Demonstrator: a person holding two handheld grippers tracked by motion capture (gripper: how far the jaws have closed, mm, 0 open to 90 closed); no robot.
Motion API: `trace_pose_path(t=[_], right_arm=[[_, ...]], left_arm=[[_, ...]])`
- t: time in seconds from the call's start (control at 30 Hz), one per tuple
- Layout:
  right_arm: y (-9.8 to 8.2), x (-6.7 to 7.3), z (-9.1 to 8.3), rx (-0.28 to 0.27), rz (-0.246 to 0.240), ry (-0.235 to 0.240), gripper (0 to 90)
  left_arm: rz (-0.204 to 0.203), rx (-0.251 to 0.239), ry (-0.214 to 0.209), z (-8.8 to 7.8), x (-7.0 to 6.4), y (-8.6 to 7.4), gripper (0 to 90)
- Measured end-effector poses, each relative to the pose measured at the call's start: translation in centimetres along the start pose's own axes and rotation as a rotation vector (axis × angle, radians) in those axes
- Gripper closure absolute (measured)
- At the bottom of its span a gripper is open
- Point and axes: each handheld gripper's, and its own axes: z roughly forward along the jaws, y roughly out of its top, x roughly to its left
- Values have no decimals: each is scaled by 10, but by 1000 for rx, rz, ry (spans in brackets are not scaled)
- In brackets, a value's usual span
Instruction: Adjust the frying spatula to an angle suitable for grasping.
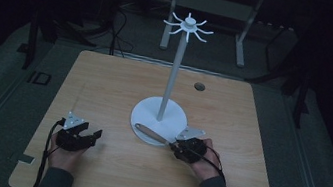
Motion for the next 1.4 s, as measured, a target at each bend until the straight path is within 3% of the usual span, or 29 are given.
trace_pose_path(t=[0.33, 0.5, 0.6, 1.03, 1.2, 1.4], right_arm=[[16, 8, 24, 68, -96, 44, 659], [17, 8, 28, 81, -119, 38, 703], [16, 9, 26, 93, -151, 8, 739], [-15, -5, -2, 126, -94, 3, 757], [-19, -12, 0, 159, -59, 17, 753], [-13, -18, 9, 183, -53, 37, 729]], left_arm=[[-6, -7, 2, -1, 1, 0, 372], [-5, -5, -1, -1, 1, 0, 372], [-6, -8, -1, -1, 1, 0, 372], [-13, -8, -1, -1, 2, 0, 372], [-12, -7, -1, -1, 1, 0, 373], [-13, -7, -4, -1, 1, 0, 373]])
